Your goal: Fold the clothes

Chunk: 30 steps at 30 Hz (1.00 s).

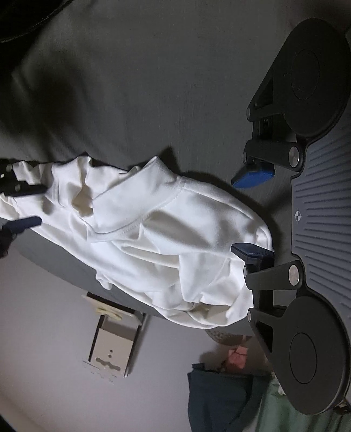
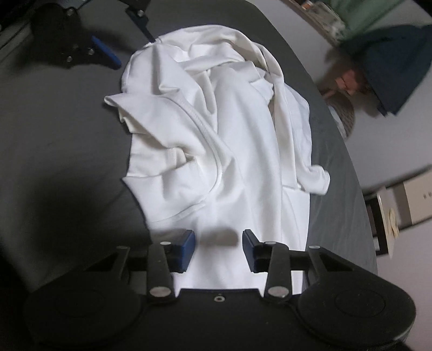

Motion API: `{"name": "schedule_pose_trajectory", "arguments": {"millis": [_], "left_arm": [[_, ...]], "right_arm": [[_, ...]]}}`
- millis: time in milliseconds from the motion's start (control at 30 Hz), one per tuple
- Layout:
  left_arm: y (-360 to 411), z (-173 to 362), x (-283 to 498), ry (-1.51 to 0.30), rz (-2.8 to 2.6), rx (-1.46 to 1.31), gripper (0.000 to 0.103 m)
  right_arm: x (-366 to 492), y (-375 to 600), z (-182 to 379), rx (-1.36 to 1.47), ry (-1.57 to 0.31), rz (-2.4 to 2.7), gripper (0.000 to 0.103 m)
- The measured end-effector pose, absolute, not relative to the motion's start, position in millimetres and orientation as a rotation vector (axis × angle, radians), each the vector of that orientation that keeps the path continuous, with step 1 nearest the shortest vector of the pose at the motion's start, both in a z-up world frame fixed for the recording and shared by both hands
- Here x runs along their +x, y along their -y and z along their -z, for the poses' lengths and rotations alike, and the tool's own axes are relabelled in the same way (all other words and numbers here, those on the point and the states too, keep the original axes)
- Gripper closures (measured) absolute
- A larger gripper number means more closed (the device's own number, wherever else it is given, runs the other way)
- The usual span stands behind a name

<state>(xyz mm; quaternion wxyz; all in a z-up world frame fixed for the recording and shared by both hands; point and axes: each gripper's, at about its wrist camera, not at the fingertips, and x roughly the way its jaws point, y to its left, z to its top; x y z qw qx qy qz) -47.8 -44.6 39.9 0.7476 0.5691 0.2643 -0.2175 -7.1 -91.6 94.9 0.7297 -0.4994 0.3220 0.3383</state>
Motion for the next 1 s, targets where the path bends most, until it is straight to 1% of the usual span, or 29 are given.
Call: {"name": "schedule_pose_trajectory", "arguments": {"millis": [67, 233, 267, 300, 333, 367, 500, 533, 567, 600, 633, 800, 933, 1000], "left_arm": [[46, -39, -45, -0.585, 0.501, 1.254, 0.070], [53, -32, -46, -0.563, 0.538, 1.307, 0.075], [54, -31, -44, -0.561, 0.539, 1.310, 0.080], [55, -29, -43, -0.567, 0.539, 1.312, 0.089], [56, -28, -41, -0.573, 0.538, 1.308, 0.092], [57, -26, -38, -0.578, 0.536, 1.303, 0.097], [52, -28, -38, -0.557, 0.472, 1.242, 0.099], [49, -29, -39, -0.541, 0.444, 1.233, 0.099], [46, -30, -40, -0.525, 0.412, 1.223, 0.099], [42, -33, -41, -0.511, 0.384, 1.207, 0.099], [39, -37, -43, -0.498, 0.358, 1.189, 0.099], [24, -63, -54, -0.410, 0.253, 1.110, 0.099], [12, -86, -74, -0.345, 0.217, 1.094, 0.099], [4, -94, -85, -0.337, 0.214, 1.092, 0.099]], "right_arm": [[-3, 94, -95, -1.114, -0.714, -0.784, 0.066], [2, 100, -89, -1.145, -0.718, -0.853, 0.067], [3, 102, -88, -1.135, -0.723, -0.860, 0.067], [4, 103, -87, -1.122, -0.724, -0.864, 0.067], [6, 105, -86, -1.110, -0.725, -0.867, 0.067], [7, 105, -84, -1.106, -0.720, -0.866, 0.069], [10, 105, -79, -1.091, -0.702, -0.857, 0.073], [11, 106, -78, -1.082, -0.705, -0.856, 0.076], [11, 107, -79, -1.072, -0.712, -0.855, 0.086], [11, 108, -79, -1.061, -0.719, -0.855, 0.093], [9, 110, -81, -1.053, -0.714, -0.849, 0.095], [-12, 118, -109, -0.986, -0.644, -0.835, 0.098], [-53, 121, -145, -0.979, -0.555, -0.897, 0.098], [-72, 122, -154, -0.989, -0.539, -0.943, 0.099]]}}
